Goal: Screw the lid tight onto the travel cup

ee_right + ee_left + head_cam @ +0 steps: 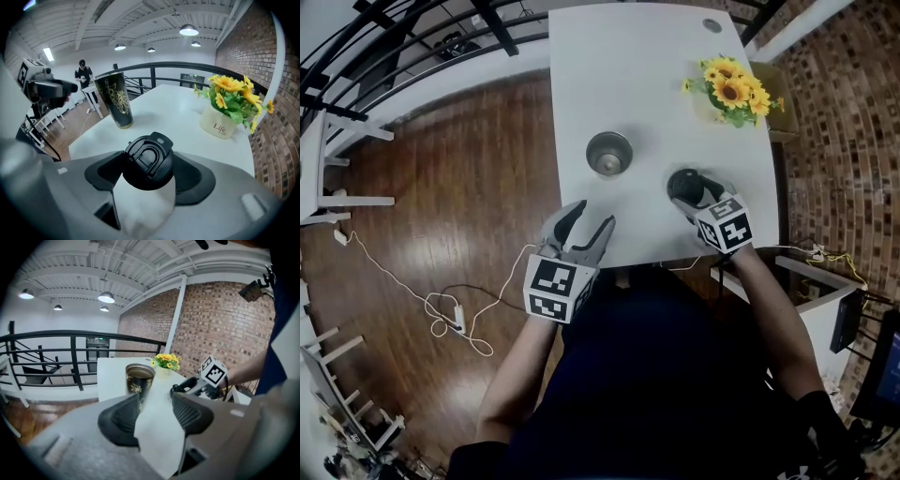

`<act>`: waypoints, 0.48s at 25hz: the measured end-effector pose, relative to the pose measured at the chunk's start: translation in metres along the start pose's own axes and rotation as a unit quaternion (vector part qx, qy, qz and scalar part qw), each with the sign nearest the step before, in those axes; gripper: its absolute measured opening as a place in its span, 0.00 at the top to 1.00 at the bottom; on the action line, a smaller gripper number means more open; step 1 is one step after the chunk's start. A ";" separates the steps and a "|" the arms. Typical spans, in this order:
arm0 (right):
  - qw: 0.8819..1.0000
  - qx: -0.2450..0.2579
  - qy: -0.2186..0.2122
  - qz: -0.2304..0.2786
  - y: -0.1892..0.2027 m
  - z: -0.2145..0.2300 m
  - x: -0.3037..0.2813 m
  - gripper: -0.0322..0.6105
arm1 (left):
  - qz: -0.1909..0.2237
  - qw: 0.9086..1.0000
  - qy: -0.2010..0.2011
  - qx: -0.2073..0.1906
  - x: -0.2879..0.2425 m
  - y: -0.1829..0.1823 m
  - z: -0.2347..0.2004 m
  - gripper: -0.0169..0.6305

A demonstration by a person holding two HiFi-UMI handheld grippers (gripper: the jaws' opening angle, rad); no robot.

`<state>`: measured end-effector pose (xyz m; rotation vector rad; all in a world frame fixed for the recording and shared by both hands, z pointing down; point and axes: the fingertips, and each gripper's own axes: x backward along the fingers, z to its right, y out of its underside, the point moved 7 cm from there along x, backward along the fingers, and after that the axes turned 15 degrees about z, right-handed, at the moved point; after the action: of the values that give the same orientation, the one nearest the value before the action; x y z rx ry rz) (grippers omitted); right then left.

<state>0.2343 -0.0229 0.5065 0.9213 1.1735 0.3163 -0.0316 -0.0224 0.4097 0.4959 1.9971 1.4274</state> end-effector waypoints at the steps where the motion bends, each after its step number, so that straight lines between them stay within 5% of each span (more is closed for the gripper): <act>1: 1.000 -0.002 -0.006 0.011 -0.009 -0.002 0.004 0.43 | -0.001 1.000 -0.002 -0.002 -0.001 0.001 -0.003 0.63; 5: 0.998 -0.014 -0.029 0.061 -0.055 -0.012 0.021 0.43 | 0.001 1.000 0.003 -0.024 -0.013 0.003 -0.017 0.61; 12: 0.987 0.055 -0.084 0.126 -0.159 -0.044 0.032 0.43 | 0.019 0.994 0.042 -0.102 -0.068 0.008 -0.040 0.35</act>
<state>0.1706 -0.0793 0.3613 1.1739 0.9276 0.3711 -0.0092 -0.0901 0.4439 0.3907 1.8881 1.6796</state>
